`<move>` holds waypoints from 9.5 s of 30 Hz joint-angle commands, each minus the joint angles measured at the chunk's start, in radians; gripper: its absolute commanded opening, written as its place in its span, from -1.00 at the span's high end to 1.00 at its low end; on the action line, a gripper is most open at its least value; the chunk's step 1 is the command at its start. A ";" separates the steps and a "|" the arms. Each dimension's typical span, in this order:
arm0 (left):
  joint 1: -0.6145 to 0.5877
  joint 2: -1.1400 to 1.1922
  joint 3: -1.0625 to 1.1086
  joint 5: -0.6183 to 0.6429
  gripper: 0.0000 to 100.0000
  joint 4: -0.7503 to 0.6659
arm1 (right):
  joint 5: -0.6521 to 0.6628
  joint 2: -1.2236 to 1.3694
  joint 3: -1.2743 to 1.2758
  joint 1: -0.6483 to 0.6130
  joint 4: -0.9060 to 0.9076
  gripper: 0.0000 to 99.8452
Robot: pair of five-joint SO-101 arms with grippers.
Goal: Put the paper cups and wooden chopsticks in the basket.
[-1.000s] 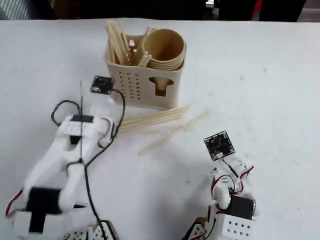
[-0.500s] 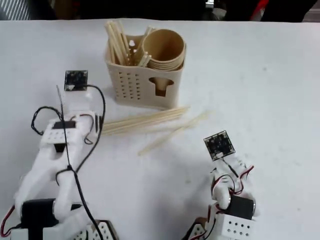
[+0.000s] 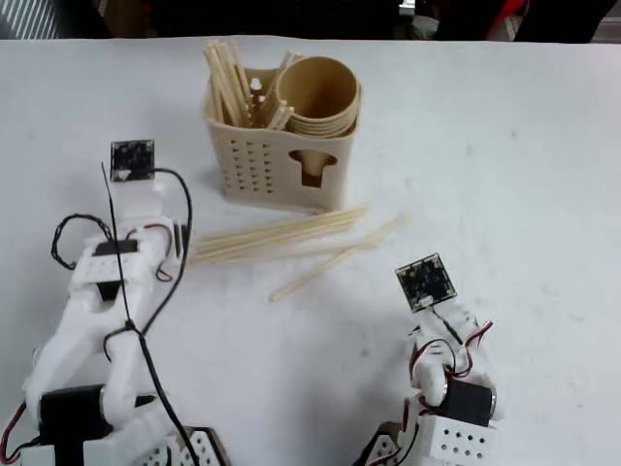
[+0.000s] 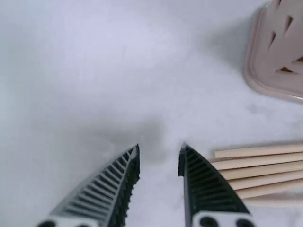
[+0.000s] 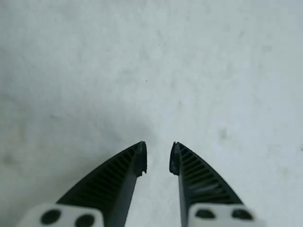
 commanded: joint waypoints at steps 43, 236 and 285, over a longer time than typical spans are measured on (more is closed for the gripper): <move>0.064 0.101 -0.212 0.094 0.69 0.129 | 0.009 -0.005 0.008 0.004 -0.007 0.80; 0.056 0.044 -0.437 -0.109 0.93 0.543 | -0.120 0.676 -0.508 -0.213 -0.064 0.74; -0.065 0.384 -0.555 0.110 0.76 0.273 | -0.486 2.325 -2.647 -0.206 0.282 0.75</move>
